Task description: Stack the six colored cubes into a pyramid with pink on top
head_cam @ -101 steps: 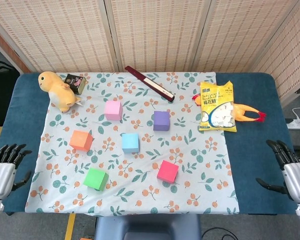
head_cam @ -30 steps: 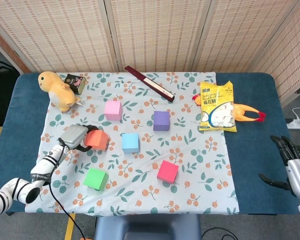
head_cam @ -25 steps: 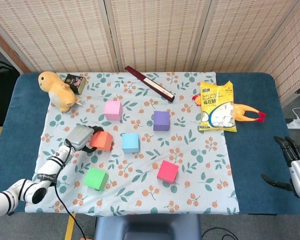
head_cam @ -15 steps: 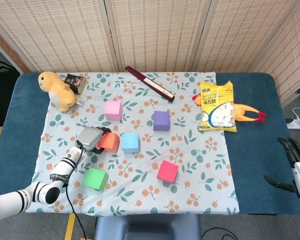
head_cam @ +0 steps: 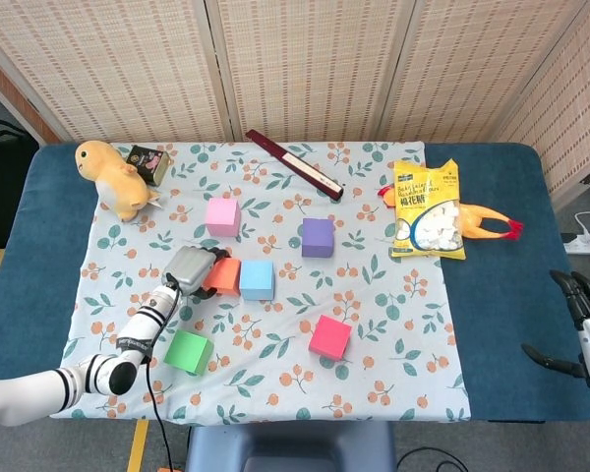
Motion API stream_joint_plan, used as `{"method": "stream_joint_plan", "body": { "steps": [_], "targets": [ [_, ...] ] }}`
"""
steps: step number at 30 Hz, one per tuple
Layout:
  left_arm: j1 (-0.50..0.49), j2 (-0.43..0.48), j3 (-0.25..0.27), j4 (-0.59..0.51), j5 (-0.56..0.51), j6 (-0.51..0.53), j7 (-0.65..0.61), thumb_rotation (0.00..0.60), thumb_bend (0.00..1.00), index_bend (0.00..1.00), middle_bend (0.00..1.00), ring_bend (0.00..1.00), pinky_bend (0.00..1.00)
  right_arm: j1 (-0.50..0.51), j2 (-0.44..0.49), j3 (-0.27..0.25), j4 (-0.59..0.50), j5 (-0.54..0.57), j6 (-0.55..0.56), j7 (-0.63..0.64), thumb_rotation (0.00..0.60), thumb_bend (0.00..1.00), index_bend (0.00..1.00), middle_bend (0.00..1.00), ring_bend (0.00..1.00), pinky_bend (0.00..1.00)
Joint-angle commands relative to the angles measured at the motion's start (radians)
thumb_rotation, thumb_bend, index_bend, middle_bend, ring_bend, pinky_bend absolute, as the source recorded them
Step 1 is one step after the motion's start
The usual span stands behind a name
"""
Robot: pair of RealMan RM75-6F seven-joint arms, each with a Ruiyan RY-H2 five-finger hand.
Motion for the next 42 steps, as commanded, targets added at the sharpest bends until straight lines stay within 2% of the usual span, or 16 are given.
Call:
{"method": "stream_joint_plan", "body": {
  "steps": [1, 13, 42],
  "targets": [
    [-0.007, -0.003, 0.001, 0.003, -0.01, -0.002, 0.006, 0.6, 0.32, 0.36, 0.35, 0.34, 0.38, -0.001, 0.0, 0.001, 0.002, 0.002, 0.0, -0.001, 0.571, 0.0, 0.0, 0.09, 0.03, 0.15],
    [-0.021, 0.008, 0.025, -0.031, -0.073, 0.036, 0.087, 0.6, 0.32, 0.36, 0.35, 0.34, 0.38, -0.006, -0.003, 0.002, 0.009, 0.004, 0.002, 0.004, 0.571, 0.0, 0.0, 0.09, 0.03, 0.15],
    [-0.093, -0.008, 0.038, -0.06, -0.216, 0.047, 0.187, 0.6, 0.32, 0.35, 0.35, 0.34, 0.39, -0.02, -0.004, 0.004, 0.023, 0.01, 0.009, 0.019, 0.571, 0.0, 0.0, 0.09, 0.03, 0.15]
  ]
}}
